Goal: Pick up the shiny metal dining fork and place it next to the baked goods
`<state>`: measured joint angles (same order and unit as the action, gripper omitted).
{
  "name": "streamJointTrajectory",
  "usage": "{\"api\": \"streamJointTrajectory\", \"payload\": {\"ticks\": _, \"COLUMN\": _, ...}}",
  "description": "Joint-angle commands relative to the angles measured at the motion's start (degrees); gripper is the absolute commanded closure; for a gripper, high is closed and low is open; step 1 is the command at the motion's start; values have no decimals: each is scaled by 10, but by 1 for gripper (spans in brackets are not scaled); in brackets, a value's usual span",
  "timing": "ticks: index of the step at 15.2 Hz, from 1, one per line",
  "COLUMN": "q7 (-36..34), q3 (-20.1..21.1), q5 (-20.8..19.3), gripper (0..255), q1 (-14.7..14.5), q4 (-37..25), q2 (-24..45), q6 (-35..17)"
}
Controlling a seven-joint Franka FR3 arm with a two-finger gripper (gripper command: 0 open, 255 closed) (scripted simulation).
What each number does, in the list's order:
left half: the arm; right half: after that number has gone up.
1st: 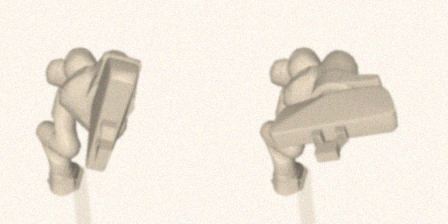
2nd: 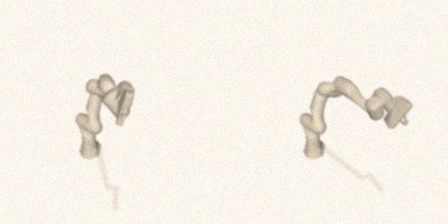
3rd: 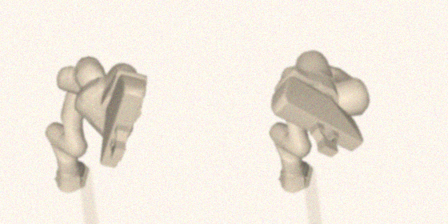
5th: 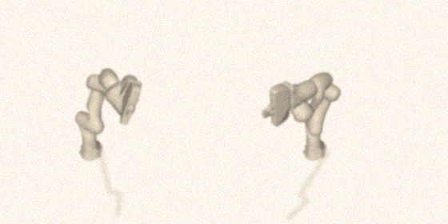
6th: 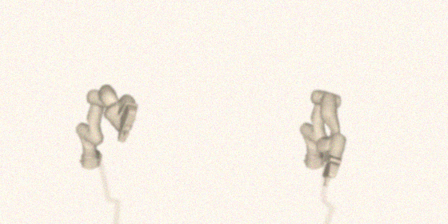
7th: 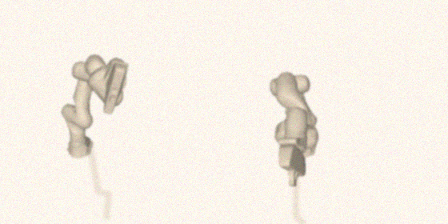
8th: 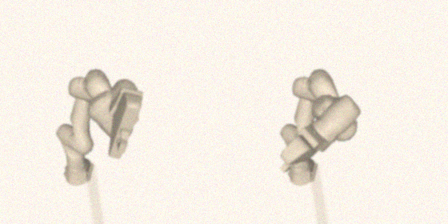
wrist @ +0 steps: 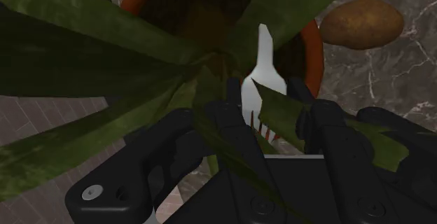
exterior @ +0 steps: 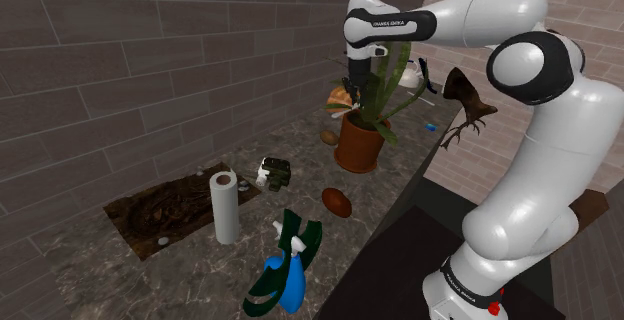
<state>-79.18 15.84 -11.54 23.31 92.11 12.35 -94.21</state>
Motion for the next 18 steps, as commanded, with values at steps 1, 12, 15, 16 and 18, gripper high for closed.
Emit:
{"api": "streamJointTrajectory", "payload": {"ticks": 1, "q7": 21, "q3": -9, "q5": -6, "gripper": 255, "q1": 11, "q4": -23, "q2": 18, "q6": 3}}
{"api": "streamJointTrajectory", "payload": {"ticks": 12, "q7": 142, "q3": -56, "q5": -31, "gripper": 255, "q1": 71, "q4": -197, "q2": 137, "q6": 37}}
{"api": "streamJointTrajectory", "payload": {"ticks": 15, "q7": 161, "q3": -63, "q5": -35, "gripper": 255, "q1": 81, "q4": -235, "q2": 167, "q6": 42}}
{"api": "streamJointTrajectory", "payload": {"ticks": 16, "q7": 160, "q3": -63, "q5": -35, "gripper": 255, "q1": 82, "q4": -226, "q2": 166, "q6": 33}}
{"api": "streamJointTrajectory", "payload": {"ticks": 18, "q7": 157, "q3": -63, "q5": -35, "gripper": 255, "q1": 83, "q4": -209, "q2": 164, "q6": 18}}
